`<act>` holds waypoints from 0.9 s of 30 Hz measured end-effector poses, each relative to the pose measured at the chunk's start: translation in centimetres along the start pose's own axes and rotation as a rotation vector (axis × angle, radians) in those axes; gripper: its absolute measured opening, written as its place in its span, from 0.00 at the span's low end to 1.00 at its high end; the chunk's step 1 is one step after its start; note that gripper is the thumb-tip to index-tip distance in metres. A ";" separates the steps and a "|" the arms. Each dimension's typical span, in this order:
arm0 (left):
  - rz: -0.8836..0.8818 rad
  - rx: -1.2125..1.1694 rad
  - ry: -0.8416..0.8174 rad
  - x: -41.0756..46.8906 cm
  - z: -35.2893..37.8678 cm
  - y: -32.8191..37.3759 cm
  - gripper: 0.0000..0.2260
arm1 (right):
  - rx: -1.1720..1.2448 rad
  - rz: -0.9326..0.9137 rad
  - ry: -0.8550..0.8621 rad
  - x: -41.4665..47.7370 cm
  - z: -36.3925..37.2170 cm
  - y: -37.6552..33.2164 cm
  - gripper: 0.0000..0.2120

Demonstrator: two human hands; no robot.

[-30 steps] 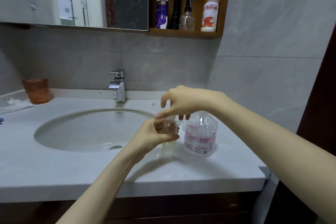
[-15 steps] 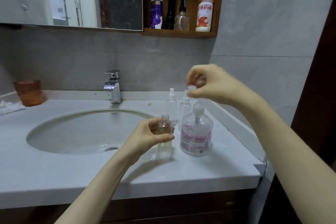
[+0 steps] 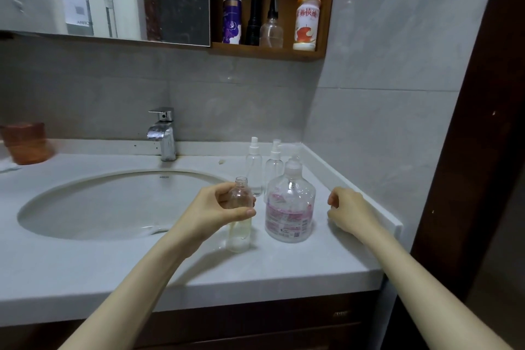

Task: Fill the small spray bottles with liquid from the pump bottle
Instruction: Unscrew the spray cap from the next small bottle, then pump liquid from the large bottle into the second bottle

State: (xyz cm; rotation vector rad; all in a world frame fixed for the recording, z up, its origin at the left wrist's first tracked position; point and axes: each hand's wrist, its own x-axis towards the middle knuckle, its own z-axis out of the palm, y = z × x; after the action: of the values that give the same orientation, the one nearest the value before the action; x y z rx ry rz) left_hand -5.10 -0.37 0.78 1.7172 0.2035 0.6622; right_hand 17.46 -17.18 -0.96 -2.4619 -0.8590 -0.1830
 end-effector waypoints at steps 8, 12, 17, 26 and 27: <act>0.002 0.038 -0.013 0.6 0.2 0.2 0.12 | 0.301 -0.140 0.260 -0.2 0.2 -1.2 0.08; 0.041 0.036 0.039 1.9 0.7 1.0 0.11 | 0.801 -0.255 0.217 -1.5 -2.0 -5.5 0.07; 0.077 0.107 0.083 4.1 2.0 2.5 0.17 | 0.909 -0.415 0.101 -1.6 -3.1 -8.6 0.09; 0.175 0.336 0.134 5.5 2.7 3.2 0.16 | 1.065 -0.397 0.198 -1.0 -2.2 -9.1 0.04; 0.185 0.349 0.133 5.7 2.7 3.2 0.16 | 1.084 -0.398 0.200 -0.9 -2.1 -9.2 0.03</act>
State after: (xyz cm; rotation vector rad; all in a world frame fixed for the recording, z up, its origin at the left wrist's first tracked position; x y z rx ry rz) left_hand 0.32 -0.77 5.29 2.0441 0.2673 0.9200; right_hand 11.23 -12.68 4.49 -1.2439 -0.9911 -0.0643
